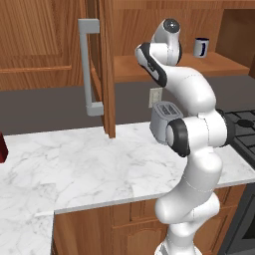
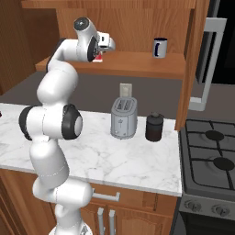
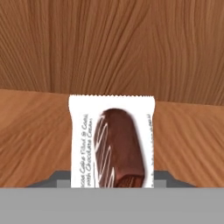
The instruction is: Pick the bar and yogurt from the counter and place them in the cabinets closest to them.
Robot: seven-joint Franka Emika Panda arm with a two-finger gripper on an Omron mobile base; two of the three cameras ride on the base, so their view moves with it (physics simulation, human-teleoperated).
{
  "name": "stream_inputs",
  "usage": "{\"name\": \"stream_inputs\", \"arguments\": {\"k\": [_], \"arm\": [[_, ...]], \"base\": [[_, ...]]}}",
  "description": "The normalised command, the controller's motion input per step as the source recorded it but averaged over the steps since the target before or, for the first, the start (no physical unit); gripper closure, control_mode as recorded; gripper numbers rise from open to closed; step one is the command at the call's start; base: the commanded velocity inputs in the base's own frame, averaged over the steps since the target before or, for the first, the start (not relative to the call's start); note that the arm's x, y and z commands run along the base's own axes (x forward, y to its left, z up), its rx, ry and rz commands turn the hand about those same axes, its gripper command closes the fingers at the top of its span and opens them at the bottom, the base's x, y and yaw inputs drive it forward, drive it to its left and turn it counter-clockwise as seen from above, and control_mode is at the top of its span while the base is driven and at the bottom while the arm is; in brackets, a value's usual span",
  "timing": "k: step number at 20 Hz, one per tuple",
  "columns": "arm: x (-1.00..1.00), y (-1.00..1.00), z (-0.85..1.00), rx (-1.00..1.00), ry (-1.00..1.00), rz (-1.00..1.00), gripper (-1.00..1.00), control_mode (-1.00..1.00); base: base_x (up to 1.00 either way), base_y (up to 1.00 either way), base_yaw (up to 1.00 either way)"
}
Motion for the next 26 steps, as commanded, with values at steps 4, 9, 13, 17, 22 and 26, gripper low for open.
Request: {"name": "stream_inputs", "arguments": {"k": [4,9,13,17,22,26], "arm": [[0.00,0.00,0.03,0.00,0.00,0.00,-1.00,-1.00],[0.00,0.00,0.20,0.00,0.03,0.00,-1.00,-1.00],[-0.19,-0.01,0.34,0.00,0.05,0.01,-1.00,-1.00],[-0.57,-0.04,0.31,0.00,0.02,0.04,-1.00,-1.00],[-0.85,-0.02,0.21,-0.03,0.00,0.09,-1.00,-1.00],[-1.00,-0.07,0.01,-0.04,0.00,0.09,-1.00,-1.00]], "base": [[0.00,0.00,0.00],[0.00,0.00,0.00],[0.00,0.00,0.00],[0.00,0.00,0.00],[0.00,0.00,0.00],[0.00,0.00,0.00]]}}
